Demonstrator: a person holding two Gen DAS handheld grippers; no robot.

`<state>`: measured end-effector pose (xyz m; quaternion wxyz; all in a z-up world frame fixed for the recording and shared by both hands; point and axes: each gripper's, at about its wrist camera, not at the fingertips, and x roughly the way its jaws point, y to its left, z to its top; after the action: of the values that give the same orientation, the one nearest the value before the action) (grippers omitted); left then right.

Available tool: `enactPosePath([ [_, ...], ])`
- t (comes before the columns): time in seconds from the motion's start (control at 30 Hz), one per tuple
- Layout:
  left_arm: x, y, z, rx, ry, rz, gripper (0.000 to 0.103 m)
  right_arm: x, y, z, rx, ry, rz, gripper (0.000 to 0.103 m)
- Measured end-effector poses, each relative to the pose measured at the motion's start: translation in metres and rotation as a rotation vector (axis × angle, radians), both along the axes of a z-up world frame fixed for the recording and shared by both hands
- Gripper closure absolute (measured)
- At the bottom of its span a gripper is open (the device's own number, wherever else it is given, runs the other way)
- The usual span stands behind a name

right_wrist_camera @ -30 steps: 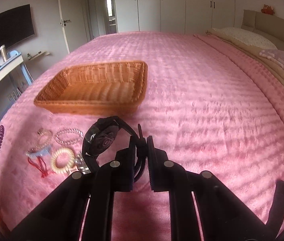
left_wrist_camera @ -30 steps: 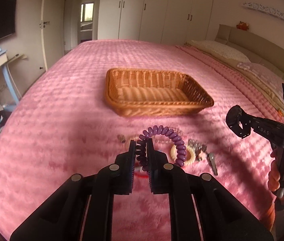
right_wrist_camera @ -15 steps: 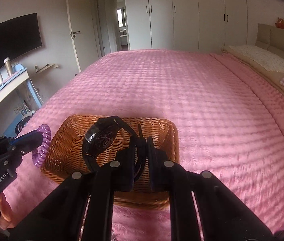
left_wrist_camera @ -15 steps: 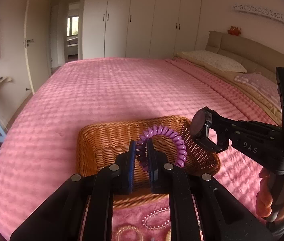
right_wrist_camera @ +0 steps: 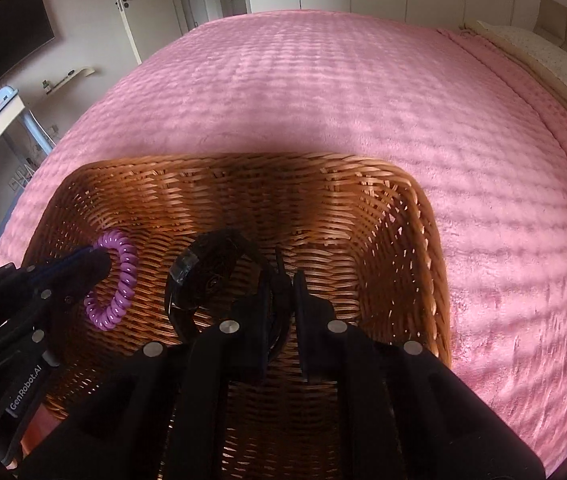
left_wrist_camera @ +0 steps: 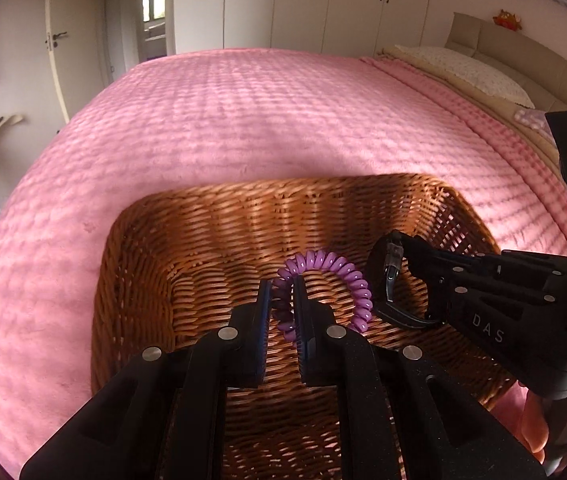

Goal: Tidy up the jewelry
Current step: 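Carry the hair tie and watch into the wicker basket and release both, then grasp the clear bead bracelet with the left tool while the right tool grasps the keys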

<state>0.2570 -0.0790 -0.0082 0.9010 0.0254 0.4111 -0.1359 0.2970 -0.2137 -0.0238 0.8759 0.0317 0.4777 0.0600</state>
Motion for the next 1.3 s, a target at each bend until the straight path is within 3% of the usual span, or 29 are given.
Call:
enactPosePath([
  [0.2,0.002,0.001,-0.008,-0.004,0.026,0.005,0.092,-0.007,-0.005,0.003,0.014,0.001,-0.006,0.092],
  [0.27,-0.002,0.004,-0.006,-0.017,0.025,0.003,0.078,-0.009,-0.009,0.007,0.046,-0.001,-0.008,0.091],
  [0.37,-0.015,0.01,0.003,-0.033,0.002,-0.011,0.074,-0.024,-0.013,0.02,0.048,-0.035,-0.012,0.087],
  [0.47,-0.039,0.02,0.02,-0.073,-0.03,-0.031,0.065,-0.045,-0.017,0.038,0.068,-0.072,-0.008,0.076],
  [0.67,-0.1,0.044,0.06,-0.131,-0.111,-0.068,0.063,-0.103,-0.02,0.078,0.093,-0.159,0.014,0.07],
  [0.77,-0.131,0.056,0.077,-0.144,-0.149,-0.083,0.06,-0.136,-0.021,0.095,0.086,-0.211,0.016,0.055],
  [0.87,-0.162,0.066,0.087,-0.146,-0.182,-0.104,0.059,-0.17,-0.021,0.102,0.07,-0.245,0.021,0.055],
  [1.03,-0.198,0.084,0.079,-0.165,-0.174,-0.108,0.059,-0.21,-0.029,0.09,0.13,-0.228,0.025,0.055],
  [1.3,-0.219,0.109,0.039,-0.237,-0.087,-0.073,0.059,-0.237,-0.032,0.035,0.178,-0.12,0.012,0.055],
])
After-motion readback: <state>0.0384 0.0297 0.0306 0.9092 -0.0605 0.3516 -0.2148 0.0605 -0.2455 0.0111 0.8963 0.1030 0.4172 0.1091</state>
